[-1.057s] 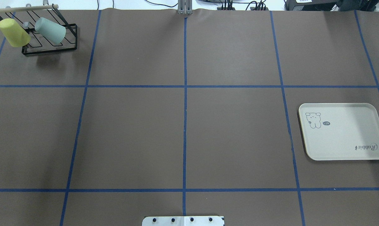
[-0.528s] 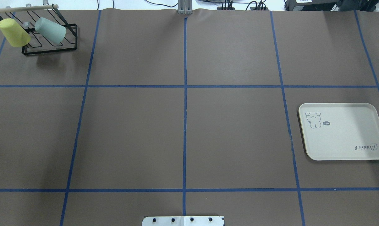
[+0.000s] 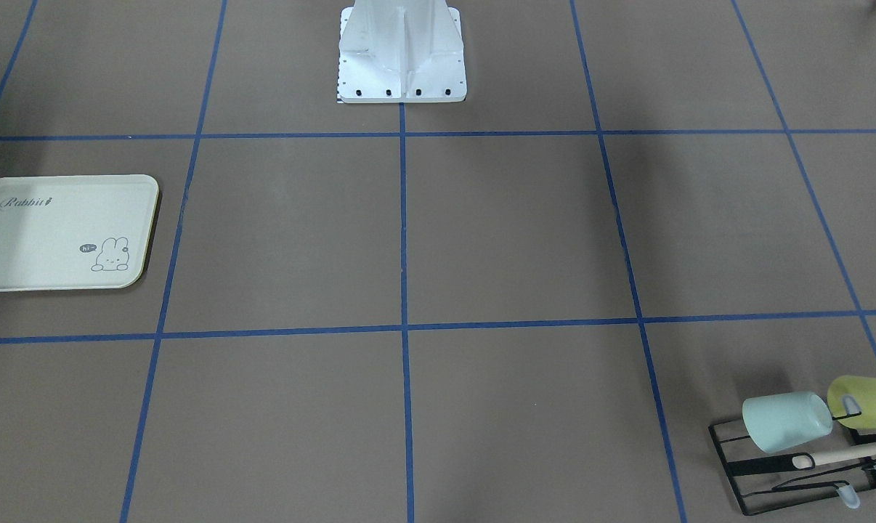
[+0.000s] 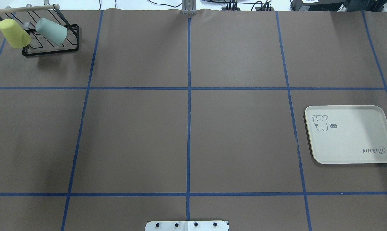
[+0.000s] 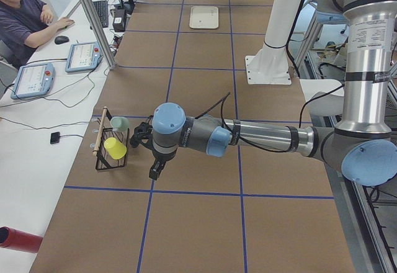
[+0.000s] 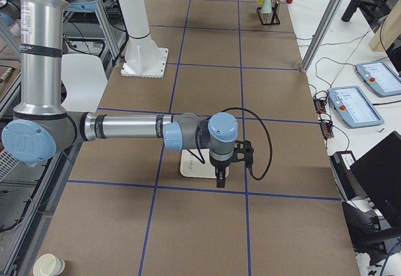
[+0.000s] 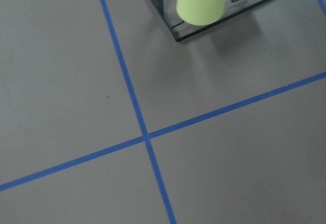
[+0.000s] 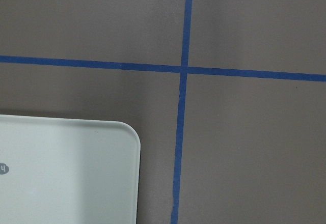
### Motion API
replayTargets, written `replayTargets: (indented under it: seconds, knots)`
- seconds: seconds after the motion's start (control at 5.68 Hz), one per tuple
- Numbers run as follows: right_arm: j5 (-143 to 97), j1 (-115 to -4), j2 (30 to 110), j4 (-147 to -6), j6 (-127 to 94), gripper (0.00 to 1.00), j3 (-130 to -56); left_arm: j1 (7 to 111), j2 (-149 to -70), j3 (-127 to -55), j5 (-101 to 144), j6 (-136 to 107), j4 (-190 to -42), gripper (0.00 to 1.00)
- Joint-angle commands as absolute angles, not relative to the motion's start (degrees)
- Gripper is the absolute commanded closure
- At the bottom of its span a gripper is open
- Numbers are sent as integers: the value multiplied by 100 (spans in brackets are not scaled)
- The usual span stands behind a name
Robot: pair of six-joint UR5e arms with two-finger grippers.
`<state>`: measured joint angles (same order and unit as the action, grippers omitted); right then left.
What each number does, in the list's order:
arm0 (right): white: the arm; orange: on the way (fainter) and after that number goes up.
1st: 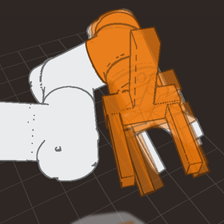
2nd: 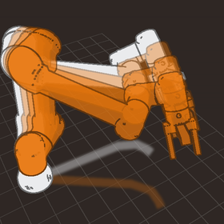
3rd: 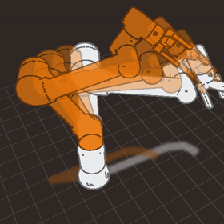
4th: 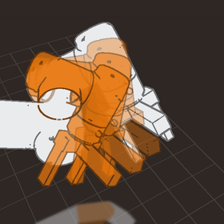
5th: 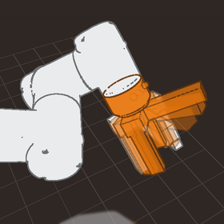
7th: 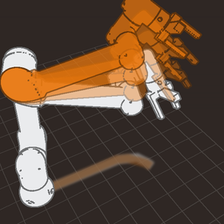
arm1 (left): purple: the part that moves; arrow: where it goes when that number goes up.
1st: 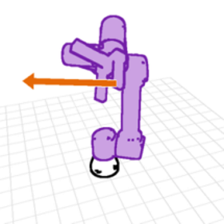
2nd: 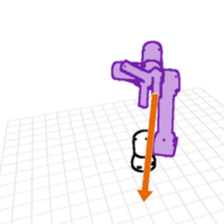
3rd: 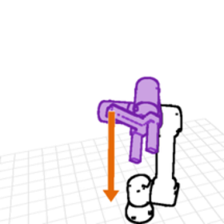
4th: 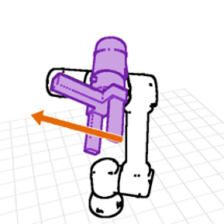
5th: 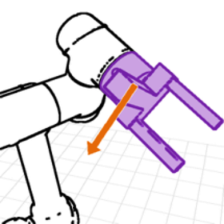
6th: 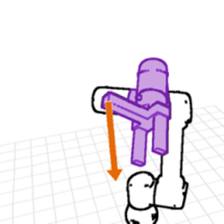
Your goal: Left arm grabs green cup and hands to right arm on tray
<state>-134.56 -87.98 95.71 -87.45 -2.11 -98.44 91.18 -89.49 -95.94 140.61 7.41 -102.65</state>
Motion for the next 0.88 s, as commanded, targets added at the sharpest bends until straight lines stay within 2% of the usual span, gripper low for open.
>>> replayTargets:
  seconds: [0.0, 0.35, 0.7]
  knots:
    - [-13465, -8798, 9571, -8745, -211, 0, -9844, 9036, -9297, -9195, 14220, 607, -10929, 0]
    - [-13465, -8798, 9580, -8745, -211, 0, -9835, 8903, -9640, -8887, 14396, 308, -11247, 0]
    - [-13465, -8798, 9580, -8745, -202, 0, -9844, 8334, -10202, -8764, 14344, -881, -11637, 0]
